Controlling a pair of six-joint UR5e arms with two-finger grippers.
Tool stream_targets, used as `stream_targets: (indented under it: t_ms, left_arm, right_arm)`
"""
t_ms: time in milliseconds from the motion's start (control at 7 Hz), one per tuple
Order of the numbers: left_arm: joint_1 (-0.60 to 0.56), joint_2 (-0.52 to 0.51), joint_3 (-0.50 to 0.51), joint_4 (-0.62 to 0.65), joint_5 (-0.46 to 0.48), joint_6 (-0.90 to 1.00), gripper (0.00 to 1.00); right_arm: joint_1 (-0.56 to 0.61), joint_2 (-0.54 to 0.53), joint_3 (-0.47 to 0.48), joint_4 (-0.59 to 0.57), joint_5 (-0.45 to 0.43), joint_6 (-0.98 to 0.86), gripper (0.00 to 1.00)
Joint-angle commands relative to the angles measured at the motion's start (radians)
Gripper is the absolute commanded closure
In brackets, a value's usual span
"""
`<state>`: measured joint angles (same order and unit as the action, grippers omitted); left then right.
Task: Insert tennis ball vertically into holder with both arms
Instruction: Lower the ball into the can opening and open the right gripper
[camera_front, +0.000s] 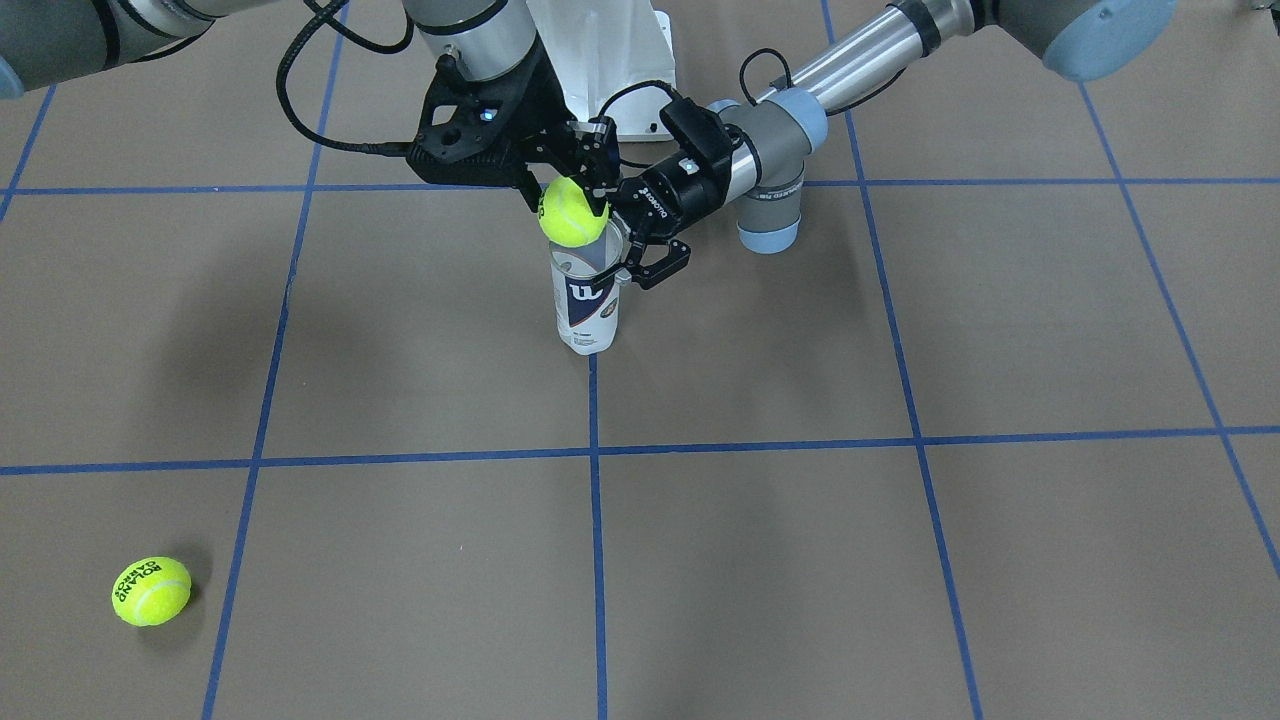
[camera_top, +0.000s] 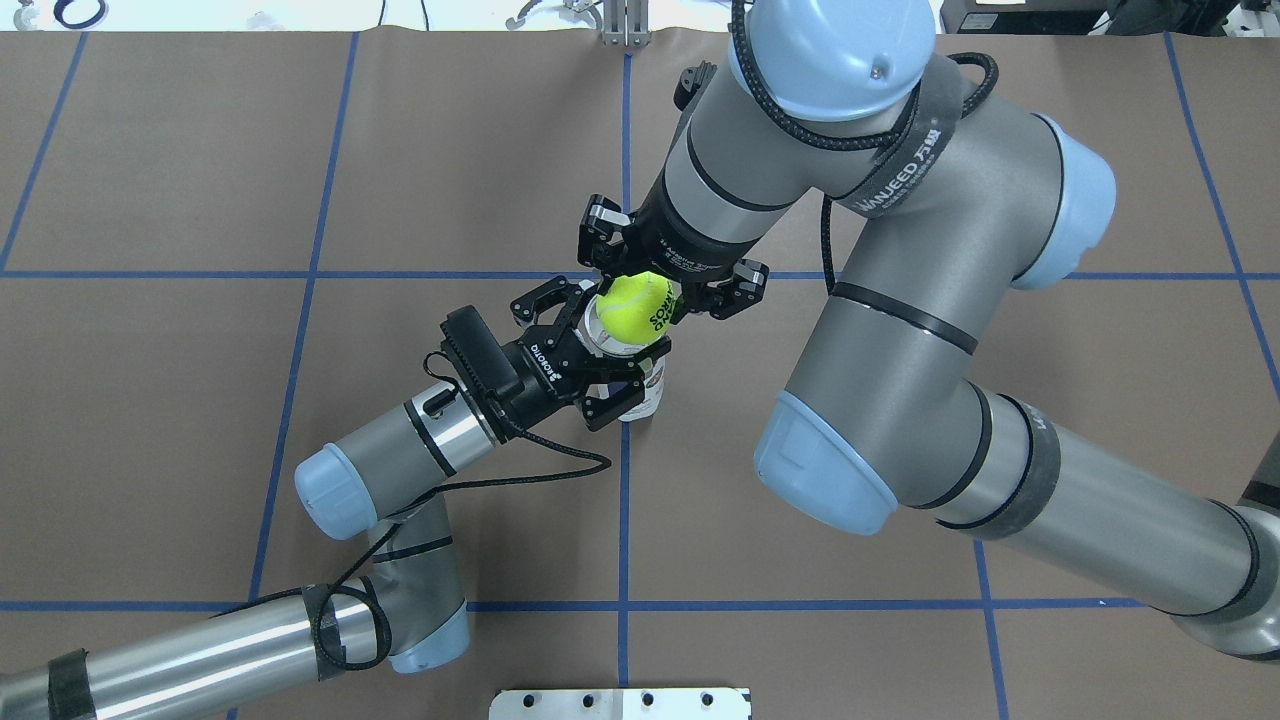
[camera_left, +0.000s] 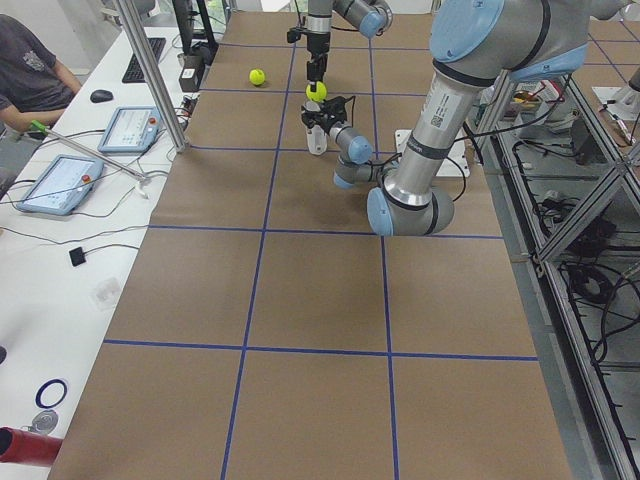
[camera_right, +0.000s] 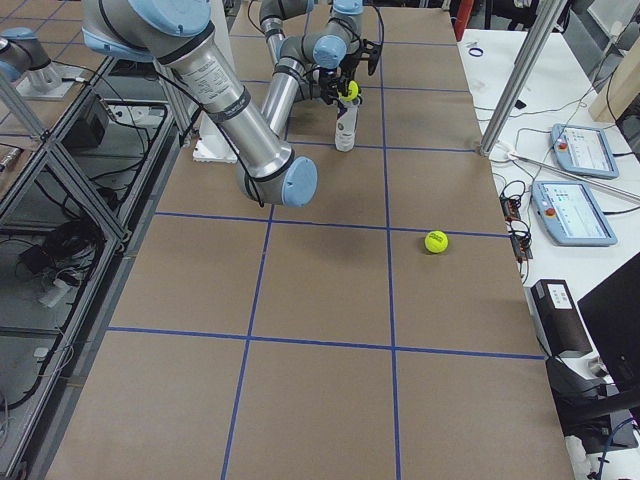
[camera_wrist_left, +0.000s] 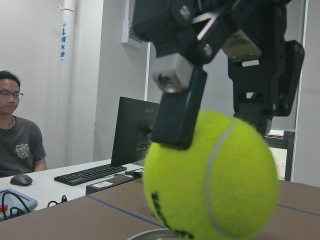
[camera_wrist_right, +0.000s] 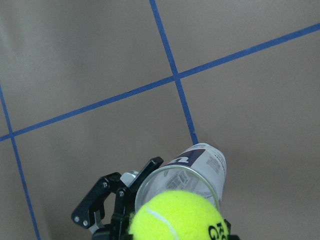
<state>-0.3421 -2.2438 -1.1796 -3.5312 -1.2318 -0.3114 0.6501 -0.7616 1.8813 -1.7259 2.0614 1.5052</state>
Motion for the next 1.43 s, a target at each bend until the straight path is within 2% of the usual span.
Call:
stream_targets:
  t_ms: [0,143,714,1000,1143,1286]
  left_arm:
    - [0.0,0.001,0.0,0.0,0.0,0.0,0.16]
    - [0.0,0.001,0.0,-0.002,0.0,0.0,0.16]
    - [0.005,0.003,-0.002,-0.002,0.0,0.0,0.12]
    - [0.005,0.003,-0.002,-0.002,0.0,0.0,0.12]
    - [0.005,0.003,-0.002,-0.002,0.0,0.0,0.12]
    - [0.005,0.003,-0.002,-0.002,0.0,0.0,0.12]
  right_arm:
    - [-0.001,0.002,-0.005,0.002,-0.001,0.0,0.14]
    - [-0.001,0.004,-0.007,0.002,-0.001,-0.002,0.02]
    - [0.005,-0.002,-0.008,0.003,0.002,-0.002,0.02]
    - [0.084,-0.082,-0.01,0.005,0.009,-0.025,0.02]
    - [0.152,-0.147,-0.013,0.006,0.011,-0.133,0.02]
    - [0.228,-0.206,-0.063,0.009,0.011,-0.31,0.02]
